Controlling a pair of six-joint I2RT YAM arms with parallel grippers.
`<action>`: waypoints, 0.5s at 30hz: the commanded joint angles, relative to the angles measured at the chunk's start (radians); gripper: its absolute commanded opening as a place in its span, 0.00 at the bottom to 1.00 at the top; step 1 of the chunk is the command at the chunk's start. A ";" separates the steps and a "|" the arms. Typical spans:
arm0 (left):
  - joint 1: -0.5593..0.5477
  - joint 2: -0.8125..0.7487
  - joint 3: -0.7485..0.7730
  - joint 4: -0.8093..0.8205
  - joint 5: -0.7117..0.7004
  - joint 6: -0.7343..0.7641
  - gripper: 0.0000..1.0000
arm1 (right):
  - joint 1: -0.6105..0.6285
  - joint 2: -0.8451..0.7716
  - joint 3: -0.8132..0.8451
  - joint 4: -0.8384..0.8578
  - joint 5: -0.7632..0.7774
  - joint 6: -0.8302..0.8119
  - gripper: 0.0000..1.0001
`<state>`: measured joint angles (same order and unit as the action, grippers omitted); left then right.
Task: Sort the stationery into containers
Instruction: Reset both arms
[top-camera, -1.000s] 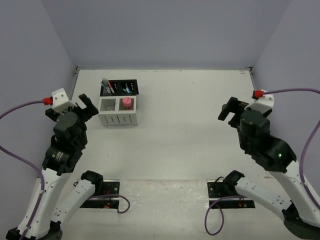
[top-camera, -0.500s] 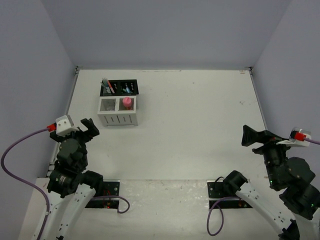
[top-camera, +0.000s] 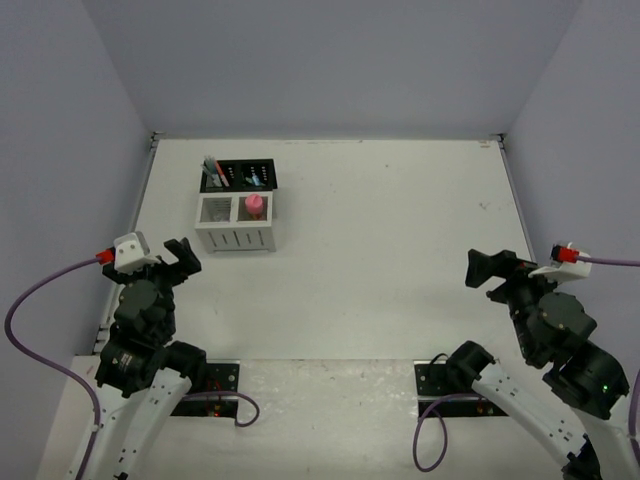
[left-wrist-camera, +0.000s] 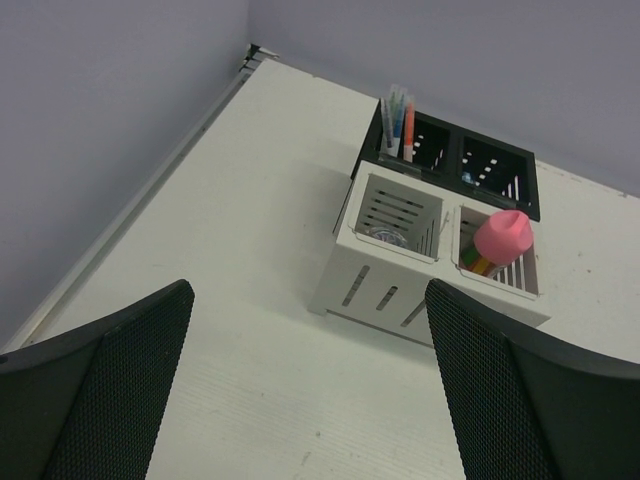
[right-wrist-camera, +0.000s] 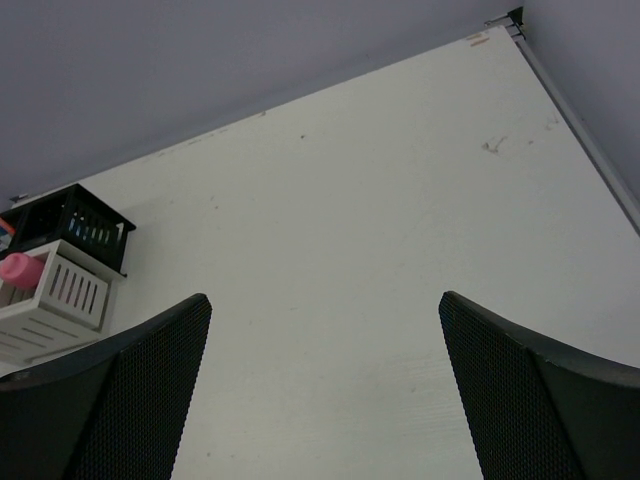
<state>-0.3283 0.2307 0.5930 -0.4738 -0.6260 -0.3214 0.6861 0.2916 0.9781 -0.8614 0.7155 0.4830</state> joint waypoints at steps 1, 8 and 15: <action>0.003 -0.007 -0.007 0.049 0.021 0.012 1.00 | 0.001 0.001 -0.010 0.010 0.016 0.025 0.99; 0.003 0.002 -0.012 0.058 0.044 0.016 1.00 | 0.001 0.002 -0.034 0.027 0.024 0.020 0.99; 0.003 0.007 -0.013 0.060 0.054 0.016 1.00 | 0.001 0.009 -0.049 0.041 0.025 0.032 0.99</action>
<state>-0.3286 0.2291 0.5911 -0.4568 -0.5860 -0.3210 0.6861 0.2916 0.9306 -0.8532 0.7166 0.4947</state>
